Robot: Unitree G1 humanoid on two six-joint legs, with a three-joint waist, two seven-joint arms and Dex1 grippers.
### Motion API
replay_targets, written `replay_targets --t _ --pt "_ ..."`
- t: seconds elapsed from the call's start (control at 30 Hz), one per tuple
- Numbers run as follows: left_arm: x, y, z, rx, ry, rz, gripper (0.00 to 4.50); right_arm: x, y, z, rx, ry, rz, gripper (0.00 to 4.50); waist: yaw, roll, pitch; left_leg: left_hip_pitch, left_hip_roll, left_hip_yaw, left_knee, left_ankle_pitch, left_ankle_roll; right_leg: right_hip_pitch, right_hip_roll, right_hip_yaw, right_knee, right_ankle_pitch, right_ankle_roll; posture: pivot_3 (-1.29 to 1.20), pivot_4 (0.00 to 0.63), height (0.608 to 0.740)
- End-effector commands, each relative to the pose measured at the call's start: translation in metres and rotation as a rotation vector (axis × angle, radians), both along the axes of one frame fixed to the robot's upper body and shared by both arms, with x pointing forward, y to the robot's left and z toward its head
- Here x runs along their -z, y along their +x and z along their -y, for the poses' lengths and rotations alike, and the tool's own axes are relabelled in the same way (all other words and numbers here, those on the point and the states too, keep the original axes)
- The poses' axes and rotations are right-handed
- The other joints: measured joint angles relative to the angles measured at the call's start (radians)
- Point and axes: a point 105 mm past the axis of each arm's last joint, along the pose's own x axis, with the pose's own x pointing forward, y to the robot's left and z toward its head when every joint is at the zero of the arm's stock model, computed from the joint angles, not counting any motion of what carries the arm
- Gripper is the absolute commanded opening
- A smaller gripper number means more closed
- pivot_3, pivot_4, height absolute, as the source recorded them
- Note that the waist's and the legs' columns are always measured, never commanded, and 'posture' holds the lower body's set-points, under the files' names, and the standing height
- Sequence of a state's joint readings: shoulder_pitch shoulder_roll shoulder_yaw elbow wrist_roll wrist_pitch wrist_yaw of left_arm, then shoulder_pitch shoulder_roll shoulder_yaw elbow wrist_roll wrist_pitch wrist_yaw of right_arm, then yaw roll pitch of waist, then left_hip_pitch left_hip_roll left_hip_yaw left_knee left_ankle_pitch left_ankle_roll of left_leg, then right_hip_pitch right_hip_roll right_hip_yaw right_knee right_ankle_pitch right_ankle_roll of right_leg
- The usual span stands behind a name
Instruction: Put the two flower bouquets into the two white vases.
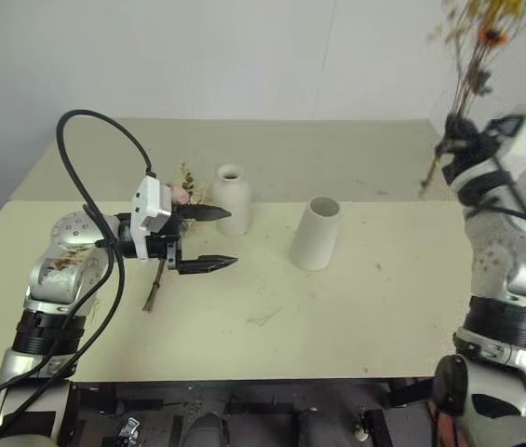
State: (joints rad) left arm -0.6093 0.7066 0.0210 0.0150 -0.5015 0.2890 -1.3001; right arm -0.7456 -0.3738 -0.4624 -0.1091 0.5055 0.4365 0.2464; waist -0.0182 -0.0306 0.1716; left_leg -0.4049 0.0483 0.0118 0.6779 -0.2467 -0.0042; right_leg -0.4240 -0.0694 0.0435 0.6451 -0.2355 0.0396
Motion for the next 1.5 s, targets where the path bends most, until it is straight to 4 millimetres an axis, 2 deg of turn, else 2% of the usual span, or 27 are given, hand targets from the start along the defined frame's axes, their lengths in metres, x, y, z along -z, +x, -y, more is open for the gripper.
replay_targets --t 0.03,0.13,0.27,0.63,0.83,1.03,1.17,1.3,1.5 --pt "-0.015 0.000 -0.006 -0.023 -0.019 0.048 4.50 -0.032 -0.038 -0.030 -0.180 0.030 0.241 0.09 0.000 0.000 0.000 0.000 0.000 0.000 0.000 0.000 0.000 0.000 0.000 0.000 0.000 0.000 0.000 0.00 0.150 0.740" --pt "-0.015 0.000 -0.006 -0.031 -0.021 0.049 4.50 -0.026 -0.038 -0.053 -0.253 0.024 0.239 0.09 0.000 0.000 0.000 0.000 0.000 0.000 0.000 0.000 0.000 0.000 0.000 0.000 0.000 0.000 0.000 0.00 0.150 0.740" --pt "-0.015 0.000 -0.008 -0.042 -0.020 0.050 4.50 -0.009 -0.022 -0.072 -0.282 0.041 0.180 0.09 -0.001 0.000 0.000 0.001 0.000 0.000 0.000 0.000 0.000 0.000 0.000 0.000 0.001 0.000 0.000 0.00 0.150 0.740" --pt "-0.013 -0.003 -0.014 -0.073 -0.015 0.041 4.50 0.023 0.009 -0.086 -0.262 0.058 0.079 0.09 -0.002 0.001 0.000 0.000 0.000 0.000 0.000 0.000 0.000 -0.001 0.000 0.000 0.001 0.000 0.000 0.00 0.150 0.740" --pt "-0.015 -0.005 -0.016 -0.088 -0.017 0.041 4.50 0.037 0.005 -0.103 -0.303 0.038 0.046 0.09 -0.003 0.001 0.000 0.000 0.000 0.000 0.000 0.000 0.000 -0.001 0.000 0.000 0.002 0.000 0.000 0.00 0.150 0.740" --pt "-0.015 -0.006 -0.016 -0.089 -0.019 0.042 4.50 0.062 0.002 -0.109 -0.288 -0.014 0.037 0.09 -0.003 0.001 0.000 0.000 0.000 0.000 0.000 0.000 0.000 -0.001 0.000 0.000 0.001 0.000 0.000 0.00 0.150 0.740" --pt "-0.016 -0.004 -0.014 -0.086 -0.020 0.045 4.50 0.067 -0.001 -0.109 -0.292 -0.026 0.053 0.09 -0.003 0.001 0.000 0.000 0.000 0.000 0.000 0.000 0.000 -0.001 0.000 0.000 0.001 0.000 0.000 0.00 0.150 0.740" --pt "-0.017 -0.003 -0.015 -0.084 -0.021 0.048 4.50 0.068 -0.009 -0.110 -0.341 -0.023 0.071 1.07 -0.003 0.001 0.000 0.001 0.000 0.000 0.000 0.000 0.000 -0.001 0.001 0.000 0.001 0.000 0.000 0.00 0.150 0.740" --pt "-0.017 -0.002 -0.016 -0.088 -0.019 0.049 4.50 0.076 -0.026 -0.112 -0.388 -0.066 0.076 3.17 -0.002 0.001 0.000 0.000 0.000 0.000 0.000 0.000 0.000 -0.001 0.001 0.000 0.001 0.000 0.000 0.00 0.150 0.740"
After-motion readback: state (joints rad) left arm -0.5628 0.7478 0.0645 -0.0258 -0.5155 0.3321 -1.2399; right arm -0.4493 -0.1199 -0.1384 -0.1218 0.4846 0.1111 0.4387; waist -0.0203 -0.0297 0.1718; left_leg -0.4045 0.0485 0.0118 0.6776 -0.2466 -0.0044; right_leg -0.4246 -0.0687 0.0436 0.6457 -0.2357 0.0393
